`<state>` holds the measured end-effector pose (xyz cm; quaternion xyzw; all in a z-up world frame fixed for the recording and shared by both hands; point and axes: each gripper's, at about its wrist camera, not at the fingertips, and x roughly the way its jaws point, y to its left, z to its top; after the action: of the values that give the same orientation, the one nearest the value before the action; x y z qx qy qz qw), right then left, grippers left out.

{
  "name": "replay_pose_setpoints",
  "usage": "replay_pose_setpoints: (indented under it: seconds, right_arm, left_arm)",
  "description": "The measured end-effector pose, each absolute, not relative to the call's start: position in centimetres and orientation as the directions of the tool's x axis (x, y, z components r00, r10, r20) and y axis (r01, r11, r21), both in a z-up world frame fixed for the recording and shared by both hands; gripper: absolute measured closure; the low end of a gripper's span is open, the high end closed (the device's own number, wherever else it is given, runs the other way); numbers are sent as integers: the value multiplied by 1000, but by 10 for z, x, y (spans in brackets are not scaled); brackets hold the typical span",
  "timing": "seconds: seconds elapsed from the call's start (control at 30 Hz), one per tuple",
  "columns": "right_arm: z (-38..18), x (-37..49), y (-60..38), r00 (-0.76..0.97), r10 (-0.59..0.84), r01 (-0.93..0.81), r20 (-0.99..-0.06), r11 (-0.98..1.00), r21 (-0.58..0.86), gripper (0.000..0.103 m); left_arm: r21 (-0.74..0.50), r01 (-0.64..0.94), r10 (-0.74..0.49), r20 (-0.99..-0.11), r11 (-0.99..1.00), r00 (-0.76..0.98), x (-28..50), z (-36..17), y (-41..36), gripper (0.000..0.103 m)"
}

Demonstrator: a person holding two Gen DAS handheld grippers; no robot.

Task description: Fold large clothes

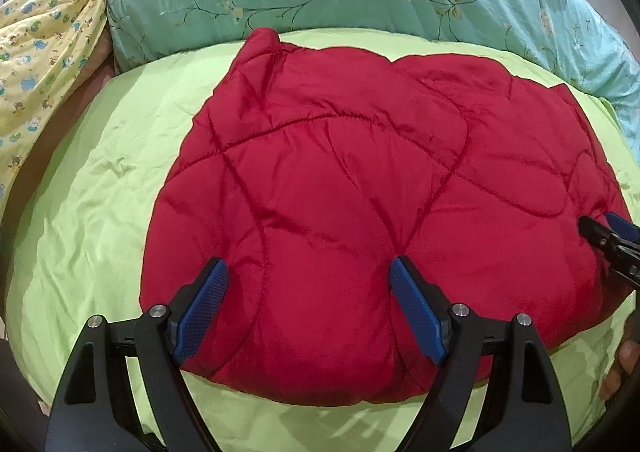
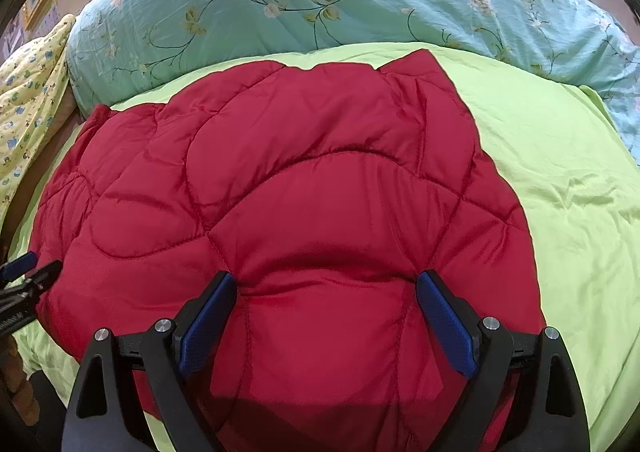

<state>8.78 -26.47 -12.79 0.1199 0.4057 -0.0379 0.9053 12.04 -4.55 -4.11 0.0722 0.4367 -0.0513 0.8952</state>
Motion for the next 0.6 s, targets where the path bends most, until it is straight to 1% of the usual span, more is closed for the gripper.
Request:
replay_pose_setpoints:
  seconds: [0.03, 0.1, 0.17, 0.37, 0.47, 0.6]
  right_arm:
    - [-126, 84, -264, 668, 30, 168, -744, 967, 190, 11]
    - [-120, 72, -264, 675, 43, 165, -737, 964, 207, 12]
    - [-114, 57, -263, 688, 52, 156, -724, 963, 218, 13]
    - [-99, 18, -257, 706, 85, 119, -703, 964, 236, 12]
    - [-97, 4, -252, 701, 100, 101, -706, 966, 237, 11]
    - [-102, -10, -243, 688, 122, 84, -715, 966, 246, 11]
  left_arm:
    - [84, 157, -30, -790, 984, 612, 122, -43, -45, 18]
    - [100, 153, -15, -788, 983, 615, 124, -46, -46, 11]
    - [102, 148, -12, -785, 984, 619, 124, -48, -45, 9]
    - [57, 141, -44, -778, 988, 627, 112, -41, -39, 10]
    - [27, 160, -81, -773, 987, 629, 96, -35, -32, 10]
    - [16, 184, -104, -775, 983, 623, 74, -34, -22, 10]
